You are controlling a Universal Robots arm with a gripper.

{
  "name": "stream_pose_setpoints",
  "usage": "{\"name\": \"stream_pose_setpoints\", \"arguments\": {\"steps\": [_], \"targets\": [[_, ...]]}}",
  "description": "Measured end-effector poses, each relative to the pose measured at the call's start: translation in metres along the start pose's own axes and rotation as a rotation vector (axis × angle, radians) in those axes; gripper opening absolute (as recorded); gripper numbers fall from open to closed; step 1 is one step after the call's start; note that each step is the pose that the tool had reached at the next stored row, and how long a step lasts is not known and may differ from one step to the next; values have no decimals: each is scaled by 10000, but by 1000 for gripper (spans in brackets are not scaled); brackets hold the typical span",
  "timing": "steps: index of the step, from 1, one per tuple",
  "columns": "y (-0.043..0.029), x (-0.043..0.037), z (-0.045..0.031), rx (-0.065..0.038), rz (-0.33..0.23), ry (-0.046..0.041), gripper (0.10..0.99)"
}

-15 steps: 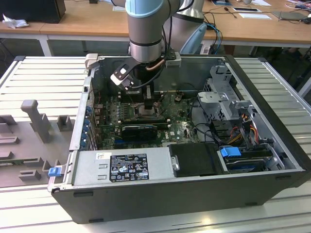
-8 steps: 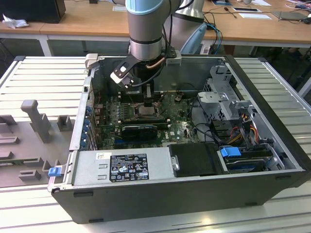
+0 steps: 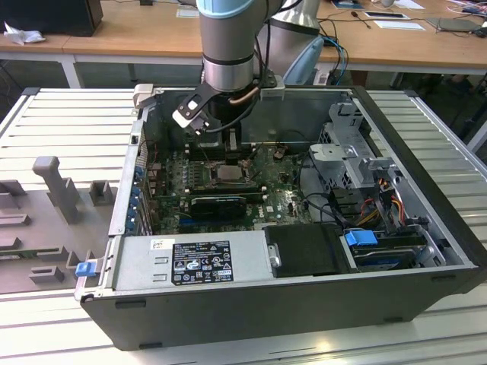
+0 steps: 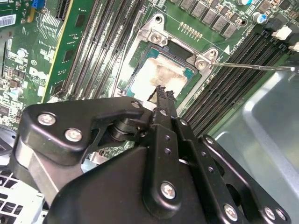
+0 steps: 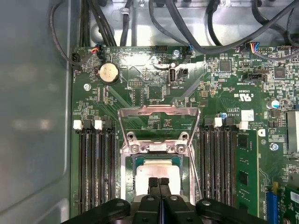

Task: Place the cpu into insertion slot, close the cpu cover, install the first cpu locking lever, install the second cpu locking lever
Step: 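Close the cpu cover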

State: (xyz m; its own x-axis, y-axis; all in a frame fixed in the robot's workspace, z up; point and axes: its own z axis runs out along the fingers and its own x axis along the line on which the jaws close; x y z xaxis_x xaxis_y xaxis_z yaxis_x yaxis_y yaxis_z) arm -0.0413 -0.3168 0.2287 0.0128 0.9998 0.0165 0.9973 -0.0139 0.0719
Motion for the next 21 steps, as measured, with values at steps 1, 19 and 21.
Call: {"name": "stream_pose_setpoints", "arguments": {"steps": [1,19,21], "targets": [[23,-3,0,6,3,0,106],[72,0,-109,14,6,1,106],[74,0,-125,14,7,0,106]]}}
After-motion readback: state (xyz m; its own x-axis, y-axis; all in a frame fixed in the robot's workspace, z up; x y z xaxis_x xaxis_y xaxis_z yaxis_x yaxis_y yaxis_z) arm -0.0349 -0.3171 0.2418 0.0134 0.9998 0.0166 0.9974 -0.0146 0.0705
